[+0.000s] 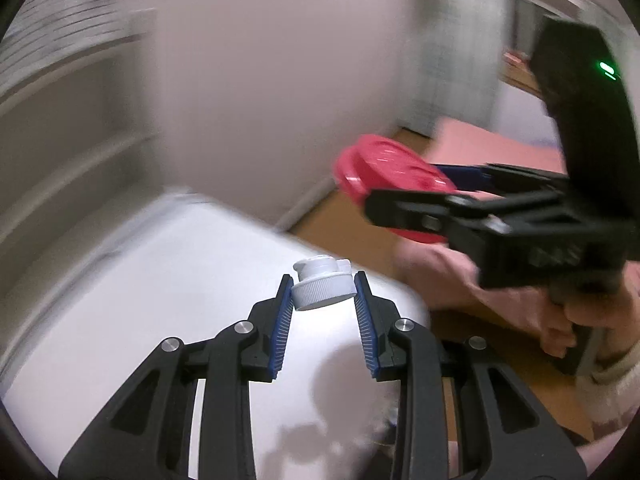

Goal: Collect trash
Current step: 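Carry the bottle cap and red lid to the black bin and open both tools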

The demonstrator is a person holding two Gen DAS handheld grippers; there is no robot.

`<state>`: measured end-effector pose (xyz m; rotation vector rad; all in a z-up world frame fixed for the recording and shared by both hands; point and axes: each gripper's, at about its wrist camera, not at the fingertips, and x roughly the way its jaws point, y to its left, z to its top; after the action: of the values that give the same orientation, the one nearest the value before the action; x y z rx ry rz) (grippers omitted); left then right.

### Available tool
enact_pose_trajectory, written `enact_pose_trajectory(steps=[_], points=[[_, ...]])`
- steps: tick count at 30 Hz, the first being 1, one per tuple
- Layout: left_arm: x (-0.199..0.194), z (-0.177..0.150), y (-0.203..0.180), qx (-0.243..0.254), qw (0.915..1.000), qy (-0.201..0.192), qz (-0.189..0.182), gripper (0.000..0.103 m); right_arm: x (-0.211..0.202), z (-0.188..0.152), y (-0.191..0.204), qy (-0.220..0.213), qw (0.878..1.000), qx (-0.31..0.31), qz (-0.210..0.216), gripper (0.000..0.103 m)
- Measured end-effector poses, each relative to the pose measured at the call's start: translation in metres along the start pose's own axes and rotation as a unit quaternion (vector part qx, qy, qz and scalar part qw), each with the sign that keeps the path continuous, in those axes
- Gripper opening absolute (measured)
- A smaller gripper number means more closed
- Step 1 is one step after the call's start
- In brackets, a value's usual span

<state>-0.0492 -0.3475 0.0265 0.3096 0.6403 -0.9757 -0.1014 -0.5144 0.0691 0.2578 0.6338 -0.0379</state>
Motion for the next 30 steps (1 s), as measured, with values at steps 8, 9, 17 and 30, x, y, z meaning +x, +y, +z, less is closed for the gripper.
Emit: enact_pose_trajectory(steps=[8, 9, 17, 30], points=[[0.119, -0.067, -0.131, 0.064, 0.979, 0.149, -0.124, 0.03, -0.014, -0.143, -0.149, 0.11, 0.981, 0.141, -0.082, 0.079], [0.141, -0.081, -0.137, 0.066, 0.9749, 0.174, -0.122, 0.03, 0.003, -0.167, -0.166, 0.137, 0.973, 0.167, -0.076, 0.079], [0.297, -0.193, -0.143, 0.078, 0.9235, 0.366, -0.083, 0.03, 0.135, -0.316, -0.23, 0.306, 0.908, 0.286, -0.033, 0.079], [0.339, -0.23, -0.119, 0.009, 0.8906, 0.451, -0.058, 0.03, 0.192, -0.393, -0.256, 0.351, 0.845, 0.403, -0.011, 0.08]])
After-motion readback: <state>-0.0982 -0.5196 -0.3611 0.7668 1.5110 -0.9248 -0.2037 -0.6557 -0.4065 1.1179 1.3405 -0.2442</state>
